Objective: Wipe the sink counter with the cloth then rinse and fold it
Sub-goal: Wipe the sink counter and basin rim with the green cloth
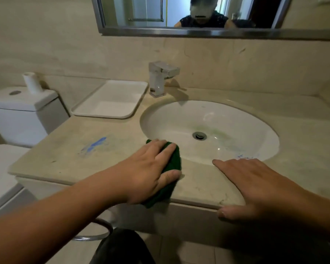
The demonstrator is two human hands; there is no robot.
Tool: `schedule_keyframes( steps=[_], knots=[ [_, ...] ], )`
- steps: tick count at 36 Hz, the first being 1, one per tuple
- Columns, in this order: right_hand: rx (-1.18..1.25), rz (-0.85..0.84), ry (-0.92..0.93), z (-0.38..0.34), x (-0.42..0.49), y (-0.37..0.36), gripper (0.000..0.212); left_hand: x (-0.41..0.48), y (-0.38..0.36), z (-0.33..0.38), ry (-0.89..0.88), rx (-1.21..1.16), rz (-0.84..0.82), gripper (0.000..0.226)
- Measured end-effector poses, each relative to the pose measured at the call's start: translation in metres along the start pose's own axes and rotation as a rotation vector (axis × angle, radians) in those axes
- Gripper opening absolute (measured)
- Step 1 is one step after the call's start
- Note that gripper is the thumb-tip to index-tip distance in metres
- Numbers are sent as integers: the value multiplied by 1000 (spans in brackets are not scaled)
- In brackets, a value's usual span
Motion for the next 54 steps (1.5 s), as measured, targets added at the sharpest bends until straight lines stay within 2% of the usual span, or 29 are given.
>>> schedule_keyframes(
  steps=[4,6,8,11,13,14,18,20,24,30,33,37,42,45,48,50,54],
  knots=[
    [6,8,2,2,0,1,114,56,-3,29,-16,-22,61,57],
    [1,26,9,2,-2,3,114,75,5,37,-38,24,162,45],
    [15,52,13,3,-3,4,114,81,24,41,-67,11,297,40],
    [21,73,16,3,-4,2,113,61,59,39,-109,-184,499,39],
    [0,97,24,3,-4,2,112,36,72,40,-194,-215,548,43],
    [-5,98,27,3,-3,3,112,23,73,41,-239,-205,515,46],
    [-5,101,27,3,-1,1,112,-6,17,45,-322,16,163,73],
    [-8,127,26,4,-1,-1,112,-6,-13,49,-325,135,105,80],
    [-1,161,29,4,-2,-2,111,20,-19,58,-258,190,143,73],
    [8,121,38,5,0,1,113,87,-7,46,-54,113,99,44],
    [20,54,42,5,-2,4,114,88,20,35,-78,96,238,29],
    [43,-5,57,0,-7,13,114,37,69,14,-108,-56,435,31],
    [14,10,122,-18,5,31,113,-55,134,-40,-14,-127,728,30],
    [6,30,167,-40,24,49,115,-108,163,-80,70,-95,829,30],
    [-18,54,200,-65,42,66,114,-146,174,-112,125,14,814,27],
    [-12,64,213,-80,52,70,115,-160,164,-135,183,75,741,27],
    [17,71,210,-98,63,62,121,-166,102,-184,462,13,479,58]
  ],
)
Point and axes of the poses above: each hand's wrist, its own x-axis towards the middle knuckle, its own y-axis out of the back of the hand, z = x × y, the point moved 6 cm from there along x, towards the middle knuckle, and after that the axes turned 14 degrees about -x, right-handed, at the moved point
